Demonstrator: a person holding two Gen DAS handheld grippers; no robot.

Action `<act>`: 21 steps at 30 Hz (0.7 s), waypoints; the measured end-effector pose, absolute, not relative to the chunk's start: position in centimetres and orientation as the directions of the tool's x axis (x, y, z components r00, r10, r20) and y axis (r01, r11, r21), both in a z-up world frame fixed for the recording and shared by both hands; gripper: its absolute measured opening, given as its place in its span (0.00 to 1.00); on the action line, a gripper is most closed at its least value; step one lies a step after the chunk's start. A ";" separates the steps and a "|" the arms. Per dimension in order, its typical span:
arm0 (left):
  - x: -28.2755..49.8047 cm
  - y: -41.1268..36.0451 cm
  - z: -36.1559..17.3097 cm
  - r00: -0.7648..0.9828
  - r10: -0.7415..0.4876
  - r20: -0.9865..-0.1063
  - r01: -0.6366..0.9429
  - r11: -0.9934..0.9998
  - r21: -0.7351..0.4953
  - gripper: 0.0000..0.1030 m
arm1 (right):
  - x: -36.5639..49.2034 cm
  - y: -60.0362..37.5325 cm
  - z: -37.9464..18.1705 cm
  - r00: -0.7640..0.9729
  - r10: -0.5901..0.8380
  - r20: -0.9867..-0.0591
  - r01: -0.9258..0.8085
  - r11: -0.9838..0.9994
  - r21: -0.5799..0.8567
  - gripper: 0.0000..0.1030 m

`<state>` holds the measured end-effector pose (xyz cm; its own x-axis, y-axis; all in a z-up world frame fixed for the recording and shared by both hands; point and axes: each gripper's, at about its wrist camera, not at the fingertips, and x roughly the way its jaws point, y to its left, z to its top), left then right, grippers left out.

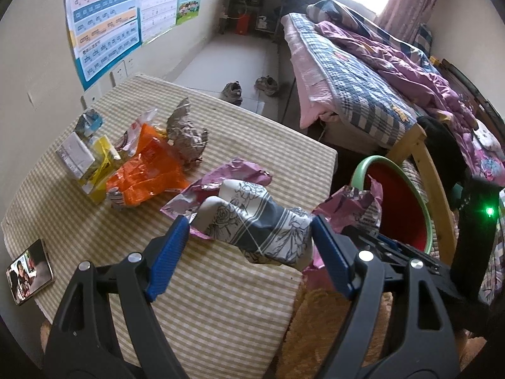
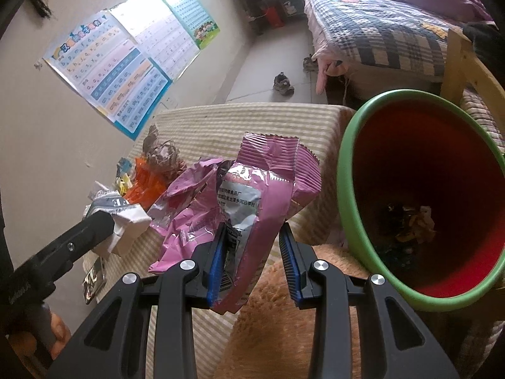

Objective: Collect trash
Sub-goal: 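Carry the white wrapper and pink bag over the red bucket and open both tools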

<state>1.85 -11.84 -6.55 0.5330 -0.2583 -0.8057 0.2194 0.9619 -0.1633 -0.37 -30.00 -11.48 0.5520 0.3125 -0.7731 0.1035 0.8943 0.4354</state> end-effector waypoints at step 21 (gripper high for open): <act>2.3 -17.0 -6.2 0.496 -0.330 -0.803 0.322 0.929 -0.183 0.75 | -2.0 -38.5 -10.4 0.630 0.191 -0.753 0.274 0.853 0.445 0.32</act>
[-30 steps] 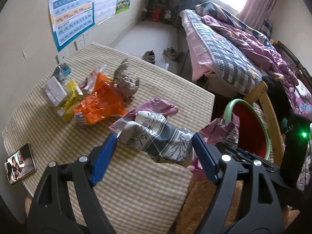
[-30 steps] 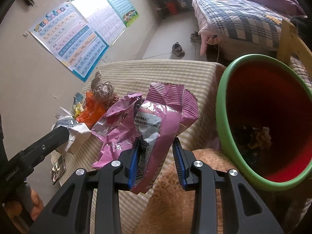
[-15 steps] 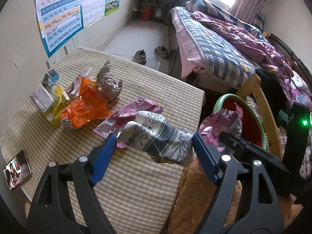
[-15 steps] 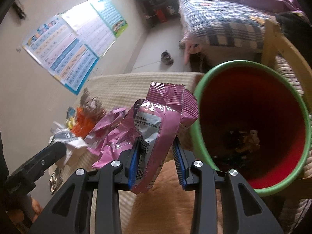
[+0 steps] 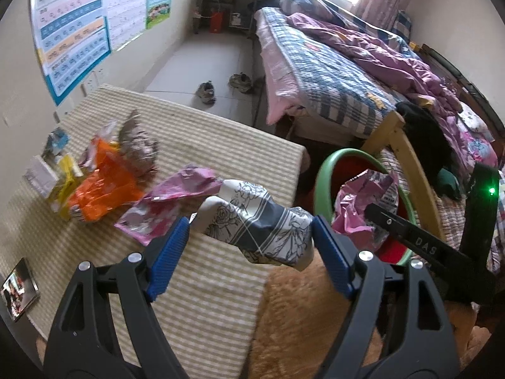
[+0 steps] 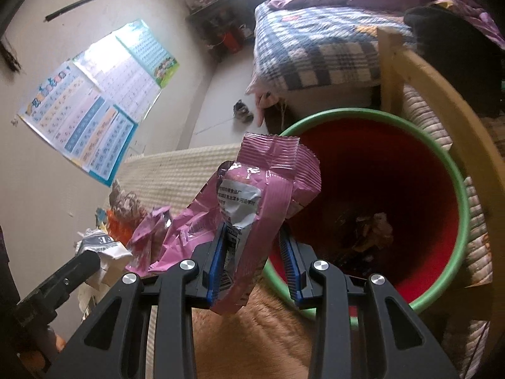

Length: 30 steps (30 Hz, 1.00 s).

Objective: Collect trash
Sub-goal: 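Carry the white wrapper and pink bag over the red bucket and open both tools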

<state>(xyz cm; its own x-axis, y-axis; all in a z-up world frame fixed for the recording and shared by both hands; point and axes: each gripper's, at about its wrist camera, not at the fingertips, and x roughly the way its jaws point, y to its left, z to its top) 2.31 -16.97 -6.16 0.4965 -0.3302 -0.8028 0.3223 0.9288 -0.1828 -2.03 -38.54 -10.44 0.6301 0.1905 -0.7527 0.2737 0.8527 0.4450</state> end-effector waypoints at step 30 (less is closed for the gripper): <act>2.8 -27.5 -7.0 0.396 -0.474 -0.787 0.506 0.827 -0.243 0.89 | -6.8 -47.4 -11.0 0.624 -0.033 -0.781 0.506 0.778 0.372 0.52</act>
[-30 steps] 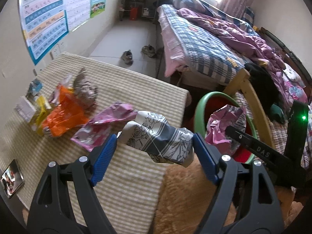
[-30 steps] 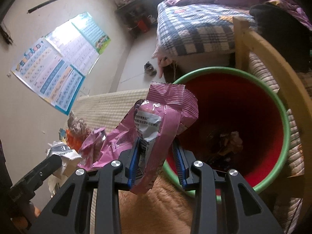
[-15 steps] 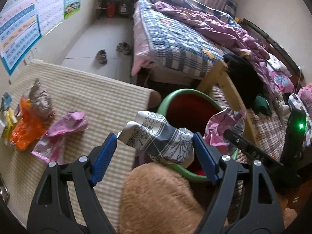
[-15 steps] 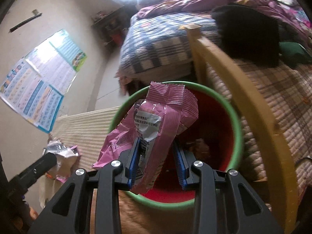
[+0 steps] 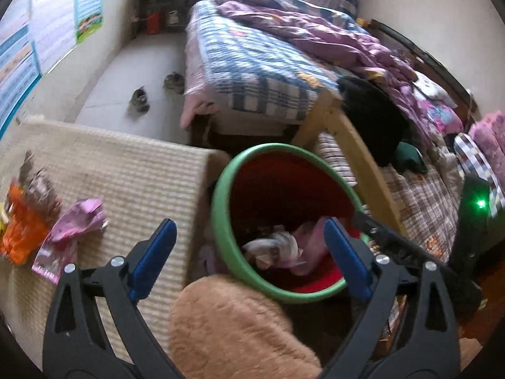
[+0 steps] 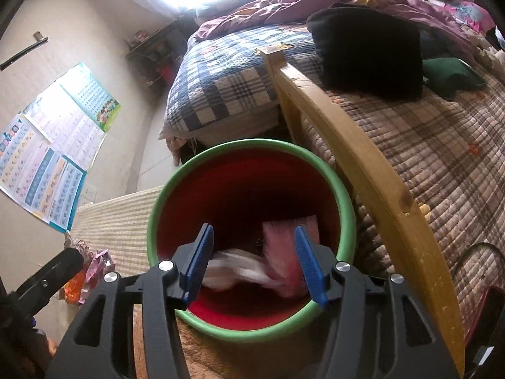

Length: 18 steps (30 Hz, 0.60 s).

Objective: Collect trash
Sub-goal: 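Carry the white wrapper and pink bag over the red bucket and open both tools, then grasp the pink wrapper with the left tool while the right tool grasps the brown foil wrapper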

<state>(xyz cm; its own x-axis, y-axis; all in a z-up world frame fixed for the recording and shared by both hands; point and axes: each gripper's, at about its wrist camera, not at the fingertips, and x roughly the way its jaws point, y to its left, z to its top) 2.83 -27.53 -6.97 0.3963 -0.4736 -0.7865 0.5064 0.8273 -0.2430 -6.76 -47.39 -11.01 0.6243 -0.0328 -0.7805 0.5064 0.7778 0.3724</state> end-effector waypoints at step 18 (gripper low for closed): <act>10.7 -11.6 -15.1 0.429 -0.054 -0.902 0.212 0.976 0.042 0.82 | -4.0 -40.9 -10.4 0.609 0.056 -0.791 0.366 0.865 0.342 0.52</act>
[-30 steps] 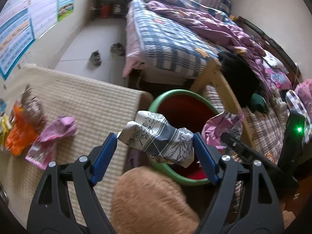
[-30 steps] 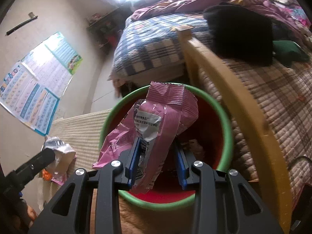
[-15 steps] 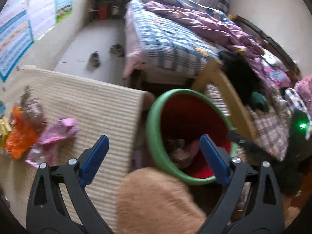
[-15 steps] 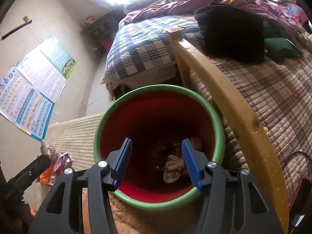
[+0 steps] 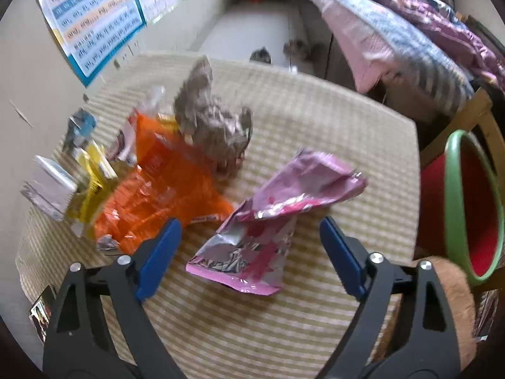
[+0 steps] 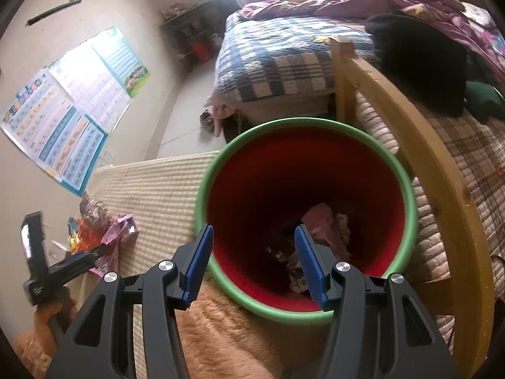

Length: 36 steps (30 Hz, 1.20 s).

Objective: Collect trash
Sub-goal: 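Grasp the pink wrapper with the left tool while the right tool grasps the brown foil wrapper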

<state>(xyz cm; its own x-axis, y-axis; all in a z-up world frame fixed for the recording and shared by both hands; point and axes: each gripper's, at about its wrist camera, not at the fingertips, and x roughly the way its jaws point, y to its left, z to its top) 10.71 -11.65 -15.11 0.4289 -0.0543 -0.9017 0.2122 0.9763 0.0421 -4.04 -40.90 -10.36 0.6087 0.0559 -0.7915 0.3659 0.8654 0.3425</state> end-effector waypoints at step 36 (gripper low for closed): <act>-1.0 -1.8 -15.2 0.386 -0.086 -0.918 0.148 0.989 -0.030 0.40 | 14.3 -17.3 -10.1 0.527 0.329 -0.784 -0.132 0.943 0.307 0.57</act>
